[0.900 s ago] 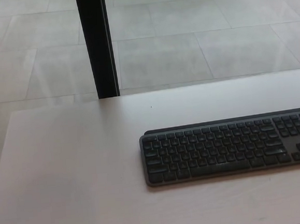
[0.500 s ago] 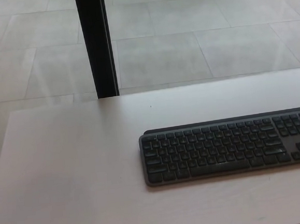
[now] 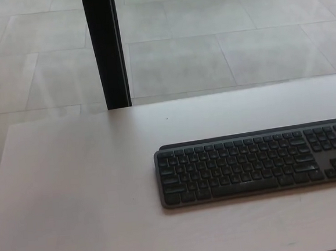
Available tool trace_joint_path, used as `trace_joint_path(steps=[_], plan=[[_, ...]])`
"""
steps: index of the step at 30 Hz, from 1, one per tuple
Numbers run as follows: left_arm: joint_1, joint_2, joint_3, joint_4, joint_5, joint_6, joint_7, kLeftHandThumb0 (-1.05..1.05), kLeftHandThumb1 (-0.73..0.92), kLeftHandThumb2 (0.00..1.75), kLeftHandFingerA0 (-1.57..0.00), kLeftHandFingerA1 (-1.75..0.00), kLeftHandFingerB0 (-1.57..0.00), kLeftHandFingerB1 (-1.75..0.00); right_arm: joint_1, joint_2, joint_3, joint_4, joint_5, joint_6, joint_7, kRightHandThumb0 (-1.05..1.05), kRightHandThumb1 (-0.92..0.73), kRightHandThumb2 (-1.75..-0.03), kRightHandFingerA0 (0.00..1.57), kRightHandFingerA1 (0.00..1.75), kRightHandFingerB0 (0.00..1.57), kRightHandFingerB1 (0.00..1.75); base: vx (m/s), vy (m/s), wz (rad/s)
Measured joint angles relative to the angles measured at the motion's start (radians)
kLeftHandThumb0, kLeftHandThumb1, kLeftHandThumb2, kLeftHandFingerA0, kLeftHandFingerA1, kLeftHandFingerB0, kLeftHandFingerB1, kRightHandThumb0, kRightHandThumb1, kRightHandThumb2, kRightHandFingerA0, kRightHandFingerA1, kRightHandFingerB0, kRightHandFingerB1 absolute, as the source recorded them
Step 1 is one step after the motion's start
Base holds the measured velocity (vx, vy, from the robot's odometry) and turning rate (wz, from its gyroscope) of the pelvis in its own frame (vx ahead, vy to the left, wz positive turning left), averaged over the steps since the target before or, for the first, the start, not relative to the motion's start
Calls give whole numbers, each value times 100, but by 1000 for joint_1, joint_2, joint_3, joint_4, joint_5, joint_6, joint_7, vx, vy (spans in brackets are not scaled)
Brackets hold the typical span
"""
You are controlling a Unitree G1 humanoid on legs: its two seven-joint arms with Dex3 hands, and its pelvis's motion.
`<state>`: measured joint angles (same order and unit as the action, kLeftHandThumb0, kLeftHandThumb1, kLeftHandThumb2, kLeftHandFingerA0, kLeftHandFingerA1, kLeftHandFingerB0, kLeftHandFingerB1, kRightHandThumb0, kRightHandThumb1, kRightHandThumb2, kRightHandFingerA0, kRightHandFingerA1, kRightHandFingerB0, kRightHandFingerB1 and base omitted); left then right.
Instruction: The robot uses its right fingers to click on the space key of the black keyboard placed on the center of the white desk.
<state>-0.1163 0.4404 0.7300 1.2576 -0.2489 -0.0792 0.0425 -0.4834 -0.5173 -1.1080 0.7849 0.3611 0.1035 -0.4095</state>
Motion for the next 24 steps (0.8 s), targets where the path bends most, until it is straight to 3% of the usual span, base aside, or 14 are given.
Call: trace_joint_path(steps=[1, 5, 8, 10, 11, 12, 13, 14, 15, 16, 21, 22, 24], plan=[[-3, 2, 1, 1, -4, 0, 0, -49, 68, 60, -70, -71, -58, -57, -23, -10, 6, -13, 5, 0, -8, -55, -57, -64, 87, 76, 78, 76, 0, 0, 0], [-7, 9, 6, 6, -20, 0, 5, -49, 69, 60, -73, -73, -59, -57, -84, -17, 116, -96, -4, -4, -39, -62, -53, -59, 96, 72, 85, 63, 0, 0, 0], [-9, 13, 6, 7, -30, 0, 6, -50, 68, 60, -71, -72, -60, -57, -88, 14, 209, -198, -11, 0, -41, -58, -52, -56, 93, 66, 85, 55, 0, 0, 0], [-10, 14, 6, 7, -35, 0, 6, -51, 69, 61, -72, -72, -59, -56, -87, 45, 260, -264, -14, 6, -41, -48, -56, -57, 90, 62, 75, 51, 0, 0, 0], [-10, 14, 5, 7, -36, 0, 6, -51, 69, 61, -70, -72, -56, -55, -84, 59, 288, -297, -19, 10, -42, -46, -50, -88, 85, 76, 63, 64, 0, 0, 0], [-10, 14, 4, 7, -37, 0, 6, -51, 69, 61, -70, -72, -56, -55, -78, 72, 318, -332, -24, 14, -41, -46, -50, -88, 85, 76, 63, 64, 0, 0, 0], [-10, 14, 3, 7, -38, 0, 6, -51, 70, 61, -69, -67, -53, -53, -70, 86, 346, -363, -29, 16, -41, -42, -47, -87, 85, 75, 66, 65, 0, 0, 0], [-10, 14, 2, 7, -39, 0, 6, -51, 69, 60, -70, -69, -58, -56, -60, 103, 383, -404, -37, 20, -40, -38, -58, -58, 99, 66, 73, 49, 0, 0, 0], [-10, 14, 1, 7, -40, 0, 6, -51, 69, 60, -70, -69, -58, -56, -52, 118, 414, -435, -43, 24, -40, -38, -58, -58, 99, 66, 73, 49, 0, 0, 0], [-10, 14, 0, 7, -41, 0, 6, -52, 69, 61, -71, -70, -58, -55, -37, 132, 450, -468, -50, 27, -38, -39, -47, -81, 87, 73, 64, 61, 0, 0, 0], [-11, 15, -7, 7, -44, 0, 6, -51, 70, 61, -69, -71, -55, -55, 52, 195, 637, -576, -93, 32, -6, -42, -47, -82, 86, 70, 61, 60, 0, 0, 0], [-11, 15, -7, 7, -45, 0, 6, -51, 70, 61, -69, -72, -57, -56, 71, 204, 670, -588, -99, 32, 3, -35, -55, -57, 97, 62, 70, 46, 0, 0, 0], [-11, 16, -8, 7, -47, 0, 6, -51, 70, 61, -71, -70, -58, -55, 117, 221, 745, -613, -120, 30, 24, -29, -56, -57, 96, 67, 68, 46, 0, 0, 0]])
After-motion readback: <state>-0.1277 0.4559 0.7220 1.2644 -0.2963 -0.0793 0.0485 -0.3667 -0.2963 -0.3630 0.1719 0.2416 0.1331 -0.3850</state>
